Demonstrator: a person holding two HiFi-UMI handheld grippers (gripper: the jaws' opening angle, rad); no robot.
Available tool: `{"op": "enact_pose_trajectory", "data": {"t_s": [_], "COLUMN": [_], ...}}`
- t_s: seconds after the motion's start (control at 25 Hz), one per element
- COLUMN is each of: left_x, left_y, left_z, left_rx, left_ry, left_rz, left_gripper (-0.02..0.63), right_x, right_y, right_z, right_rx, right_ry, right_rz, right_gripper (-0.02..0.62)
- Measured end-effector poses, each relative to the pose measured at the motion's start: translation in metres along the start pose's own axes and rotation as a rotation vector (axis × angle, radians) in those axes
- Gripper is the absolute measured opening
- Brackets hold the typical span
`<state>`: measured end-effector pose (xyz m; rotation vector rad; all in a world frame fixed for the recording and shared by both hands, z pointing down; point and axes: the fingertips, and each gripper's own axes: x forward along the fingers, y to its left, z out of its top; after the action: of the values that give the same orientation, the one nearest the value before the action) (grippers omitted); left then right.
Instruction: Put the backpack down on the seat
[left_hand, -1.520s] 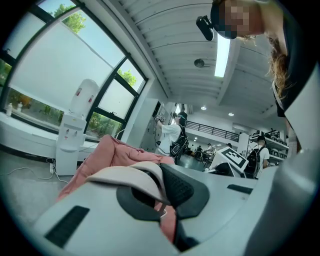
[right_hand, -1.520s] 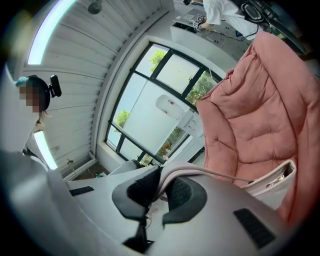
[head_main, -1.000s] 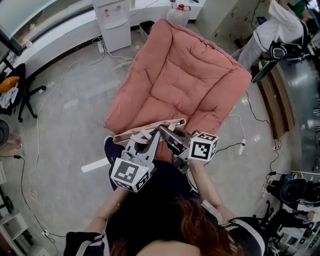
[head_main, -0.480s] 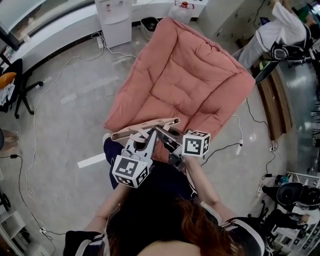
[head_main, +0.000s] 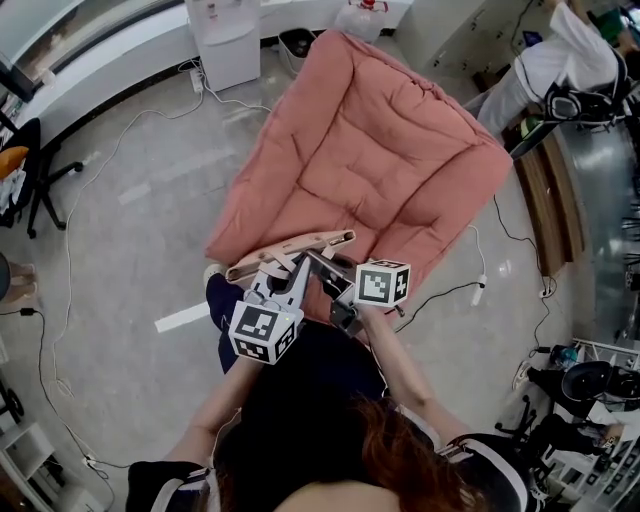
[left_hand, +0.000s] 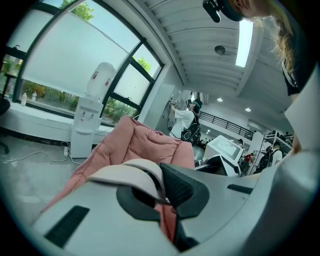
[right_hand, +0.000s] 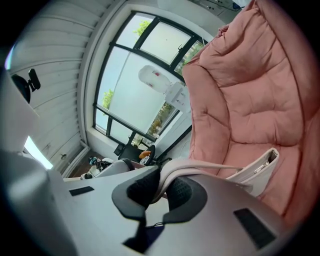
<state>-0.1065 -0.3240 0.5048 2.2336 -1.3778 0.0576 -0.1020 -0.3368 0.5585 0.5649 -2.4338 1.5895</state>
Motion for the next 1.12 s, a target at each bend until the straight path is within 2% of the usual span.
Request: {"op": "enact_pose_trajectory", "data": {"t_s": [0.36,0.68,0.88,1.12], "left_x": [0.029,0.045,0.051,0.061], "left_y": [-0.008,-0.007,-0.008,-0.008], "left_z": [-0.023,-0.053,-0.074,-0.098], "left_rx": [0.031,-0.007,-0.063,-0.08], "left_ry": [0.069,0.155,0.208,0.282], "left_rz": [-0.04,-0.07,-0.089,-0.113], "left_gripper": [0.018,0.018,0.018,0.018], "right_x": [-0.018,-0.027,-0.038,-0.047], "right_y": [-0.034,-0.061,-0.074,-0.089], "right_z": [-0.002,-0.013,-0.024,-0.032], "right_rx": [0.074,0.141,0.2,0.249], "right_ry": [-0.056,-0.075,-0.101,-0.133], "right_rz": [-0.062,-0.125,-0.155,-0.193], "right_gripper": [0.044,0.044,0.044,0.044]}}
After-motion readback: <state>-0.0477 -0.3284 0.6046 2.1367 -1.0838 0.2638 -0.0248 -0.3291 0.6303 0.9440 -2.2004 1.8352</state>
